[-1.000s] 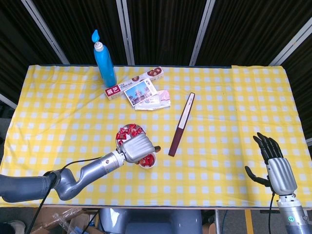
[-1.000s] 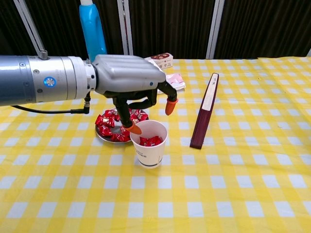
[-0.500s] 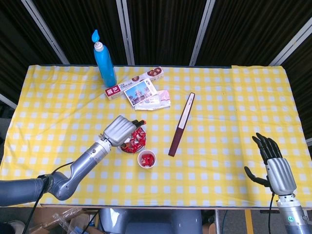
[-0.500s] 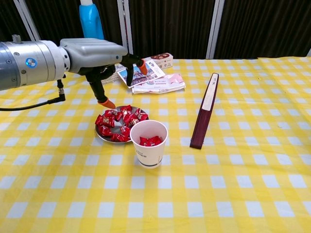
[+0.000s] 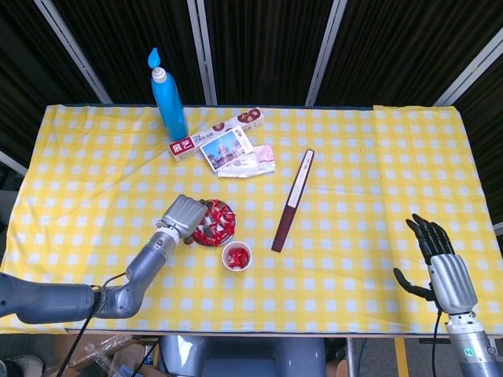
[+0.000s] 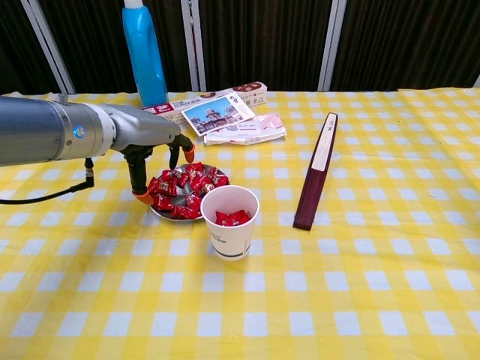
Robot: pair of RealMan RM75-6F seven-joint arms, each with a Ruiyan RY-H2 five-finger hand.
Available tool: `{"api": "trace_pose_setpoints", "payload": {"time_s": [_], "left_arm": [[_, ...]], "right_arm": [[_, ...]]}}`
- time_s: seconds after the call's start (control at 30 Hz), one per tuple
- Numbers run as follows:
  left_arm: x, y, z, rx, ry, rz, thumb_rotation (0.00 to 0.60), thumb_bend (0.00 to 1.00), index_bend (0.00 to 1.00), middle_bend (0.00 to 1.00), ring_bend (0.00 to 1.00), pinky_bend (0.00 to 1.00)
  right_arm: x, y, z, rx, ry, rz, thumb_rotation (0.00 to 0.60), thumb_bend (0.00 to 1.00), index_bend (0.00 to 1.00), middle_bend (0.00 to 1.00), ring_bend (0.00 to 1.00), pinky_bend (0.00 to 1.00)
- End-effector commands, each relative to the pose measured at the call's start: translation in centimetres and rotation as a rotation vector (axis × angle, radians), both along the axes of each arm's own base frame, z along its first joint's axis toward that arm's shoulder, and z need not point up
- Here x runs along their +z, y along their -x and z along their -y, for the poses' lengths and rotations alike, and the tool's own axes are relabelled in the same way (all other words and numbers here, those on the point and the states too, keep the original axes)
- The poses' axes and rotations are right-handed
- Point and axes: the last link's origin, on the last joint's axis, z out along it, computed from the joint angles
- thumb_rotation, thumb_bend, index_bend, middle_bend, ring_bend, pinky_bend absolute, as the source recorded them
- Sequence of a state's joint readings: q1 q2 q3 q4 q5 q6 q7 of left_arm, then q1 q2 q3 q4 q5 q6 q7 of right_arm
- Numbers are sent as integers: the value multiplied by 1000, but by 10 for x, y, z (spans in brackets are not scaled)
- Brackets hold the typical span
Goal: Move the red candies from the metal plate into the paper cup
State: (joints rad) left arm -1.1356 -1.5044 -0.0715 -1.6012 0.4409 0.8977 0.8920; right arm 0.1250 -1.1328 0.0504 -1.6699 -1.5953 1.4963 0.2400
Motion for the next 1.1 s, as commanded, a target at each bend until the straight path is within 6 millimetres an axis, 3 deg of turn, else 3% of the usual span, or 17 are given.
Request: {"api": "trace_pose_setpoints", "payload": {"time_s": [0.03, 0.6, 1.1], "left_arm": [[-7, -3, -1, -4, 1, -12, 600, 169, 195, 258, 842, 952], [-25, -9, 1, -31, -13, 1, 600, 170, 185, 215, 842, 952], [-43, -13, 5, -64, -7, -15, 600, 169, 263, 292, 842, 952]], "right_arm": [[0, 0, 0, -1, -2, 1, 600, 387, 0, 0, 0, 0], [0, -1, -1, 3, -3, 3, 600, 387, 0, 0, 0, 0], [0, -1, -2, 3, -9, 4, 600, 387, 0, 0, 0, 0]]}}
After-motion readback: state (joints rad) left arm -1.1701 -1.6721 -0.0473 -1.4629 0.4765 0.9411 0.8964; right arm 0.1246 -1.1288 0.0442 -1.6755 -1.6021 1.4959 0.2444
